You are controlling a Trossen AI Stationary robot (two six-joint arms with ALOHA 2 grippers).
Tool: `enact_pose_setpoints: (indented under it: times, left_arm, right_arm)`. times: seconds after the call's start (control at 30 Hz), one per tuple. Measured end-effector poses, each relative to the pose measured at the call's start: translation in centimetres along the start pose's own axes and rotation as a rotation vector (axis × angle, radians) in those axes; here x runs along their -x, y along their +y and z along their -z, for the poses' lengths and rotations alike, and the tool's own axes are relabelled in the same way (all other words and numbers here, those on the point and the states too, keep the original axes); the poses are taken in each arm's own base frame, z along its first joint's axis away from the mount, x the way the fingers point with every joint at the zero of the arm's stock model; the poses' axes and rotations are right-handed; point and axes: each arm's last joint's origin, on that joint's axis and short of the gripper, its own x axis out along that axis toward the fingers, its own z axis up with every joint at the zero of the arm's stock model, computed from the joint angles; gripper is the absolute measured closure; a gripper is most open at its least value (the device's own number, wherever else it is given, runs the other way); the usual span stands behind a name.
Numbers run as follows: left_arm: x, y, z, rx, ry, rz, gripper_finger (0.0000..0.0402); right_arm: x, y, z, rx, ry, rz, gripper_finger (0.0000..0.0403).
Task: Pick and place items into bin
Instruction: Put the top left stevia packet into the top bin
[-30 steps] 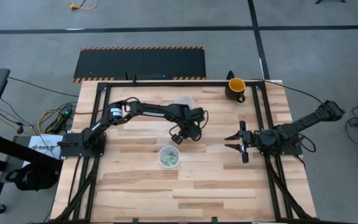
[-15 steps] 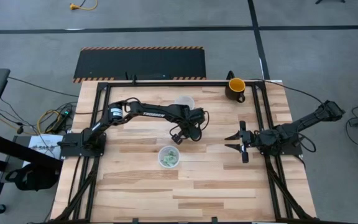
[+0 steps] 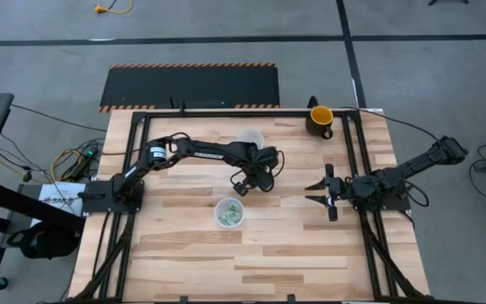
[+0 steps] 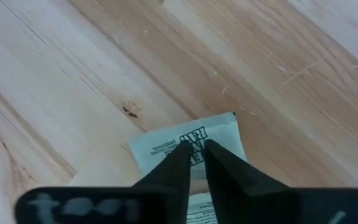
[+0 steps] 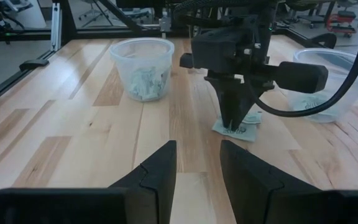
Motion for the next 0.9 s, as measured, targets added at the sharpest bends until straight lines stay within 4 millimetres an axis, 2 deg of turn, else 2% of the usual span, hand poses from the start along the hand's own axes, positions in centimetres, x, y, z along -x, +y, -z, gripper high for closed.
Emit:
enact_pose_setpoints:
  times: [0.27,0.43,0.63,0.9]
  left_arm:
    - [0.00,0.01,0.01,0.007,0.000,0.000,0.0292]
    - [0.00,0.01,0.02,0.008,0.000,0.000,0.0267]
    - [0.00,0.01,0.02,0.008,-0.001,0.000,0.0265]
    - [-0.17,0.09,0.19,-0.001,0.001,0.002,0.0294]
  right_arm:
    - [0.00,0.00,0.00,0.000,0.000,0.000,0.0284]
    - [0.00,0.00,0.00,0.000,0.000,0.000,0.0284]
    - [0.00,0.00,0.00,0.000,0.000,0.000,0.0284]
    - [0.00,0.00,0.00,0.000,0.000,0.000,0.0284]
